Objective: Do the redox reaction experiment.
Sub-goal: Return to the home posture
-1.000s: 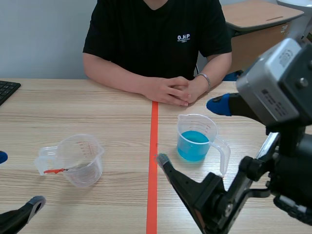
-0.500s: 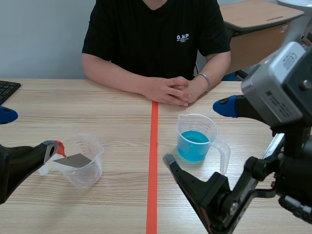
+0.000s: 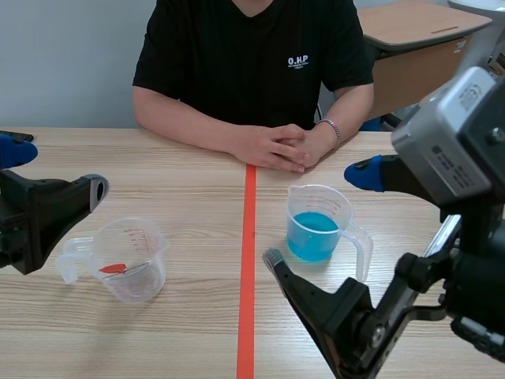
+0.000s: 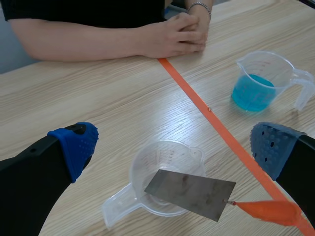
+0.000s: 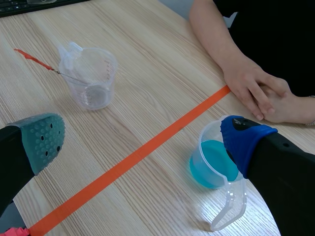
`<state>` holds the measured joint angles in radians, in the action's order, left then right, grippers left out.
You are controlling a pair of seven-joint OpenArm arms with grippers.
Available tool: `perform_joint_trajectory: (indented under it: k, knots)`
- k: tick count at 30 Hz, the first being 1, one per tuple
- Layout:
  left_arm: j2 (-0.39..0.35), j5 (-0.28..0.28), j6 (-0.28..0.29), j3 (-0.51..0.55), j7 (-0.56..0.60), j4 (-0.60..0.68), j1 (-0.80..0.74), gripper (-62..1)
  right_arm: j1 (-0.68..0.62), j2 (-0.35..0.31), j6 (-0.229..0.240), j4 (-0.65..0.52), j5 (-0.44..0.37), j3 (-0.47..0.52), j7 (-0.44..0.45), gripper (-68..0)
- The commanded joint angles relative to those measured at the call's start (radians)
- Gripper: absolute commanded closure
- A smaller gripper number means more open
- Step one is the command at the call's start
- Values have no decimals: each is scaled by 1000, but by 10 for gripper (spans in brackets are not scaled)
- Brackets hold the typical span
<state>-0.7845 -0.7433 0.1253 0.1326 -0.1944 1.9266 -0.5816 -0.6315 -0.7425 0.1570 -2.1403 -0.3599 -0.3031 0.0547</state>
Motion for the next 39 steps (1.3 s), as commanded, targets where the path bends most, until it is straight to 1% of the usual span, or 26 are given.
perform_joint_trajectory:
  k: [1, 3, 5, 7, 12, 16, 39]
  knots:
    - [17, 7, -2, 7, 16, 12, 5, -623, 11, 0, -4, -10, -11, 4, 12, -679]
    - [38, 11, -2, 5, 15, 12, 18, -623, 11, 0, -4, -10, -11, 4, 12, -679]
    - [55, 35, 3, 3, 18, 12, 20, -623, 11, 0, -4, -10, -11, 4, 11, -679]
    - [56, 52, 14, -3, 19, 12, 20, -623, 11, 0, -4, -10, -11, 4, 12, -679]
    - [55, 52, 21, -10, 20, 12, 19, -623, 11, 0, -4, -10, -16, 4, 12, -679]
    - [55, 52, 21, -10, 21, 12, 19, -623, 11, 0, -4, -10, -38, 4, 12, -679]
    - [49, 52, 20, -10, 13, 10, 19, -623, 11, 0, -4, -10, -38, 4, 19, -679]
